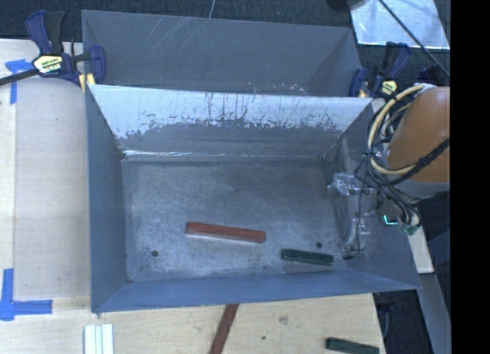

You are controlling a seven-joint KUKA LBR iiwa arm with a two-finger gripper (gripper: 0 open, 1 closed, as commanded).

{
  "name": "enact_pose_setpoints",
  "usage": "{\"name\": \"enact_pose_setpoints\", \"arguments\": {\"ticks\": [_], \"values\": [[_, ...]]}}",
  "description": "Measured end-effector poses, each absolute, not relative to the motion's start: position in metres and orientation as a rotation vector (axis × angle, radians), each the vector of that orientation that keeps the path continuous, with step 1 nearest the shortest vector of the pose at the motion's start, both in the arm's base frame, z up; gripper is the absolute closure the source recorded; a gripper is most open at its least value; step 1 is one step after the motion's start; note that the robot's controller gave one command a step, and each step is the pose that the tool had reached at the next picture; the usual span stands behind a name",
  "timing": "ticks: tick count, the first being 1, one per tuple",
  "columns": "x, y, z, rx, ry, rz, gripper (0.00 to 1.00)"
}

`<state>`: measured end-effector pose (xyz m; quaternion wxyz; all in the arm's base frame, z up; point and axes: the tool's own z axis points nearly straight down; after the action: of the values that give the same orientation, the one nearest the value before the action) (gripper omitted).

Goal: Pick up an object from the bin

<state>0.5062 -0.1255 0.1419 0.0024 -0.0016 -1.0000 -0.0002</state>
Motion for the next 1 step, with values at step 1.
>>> {"name": "enact_pose_setpoints", "arguments": {"ticks": [1], "values": [[0.5083, -0.1251, 0.1460, 0.000, -3.145, 0.002, 0.00]]}}
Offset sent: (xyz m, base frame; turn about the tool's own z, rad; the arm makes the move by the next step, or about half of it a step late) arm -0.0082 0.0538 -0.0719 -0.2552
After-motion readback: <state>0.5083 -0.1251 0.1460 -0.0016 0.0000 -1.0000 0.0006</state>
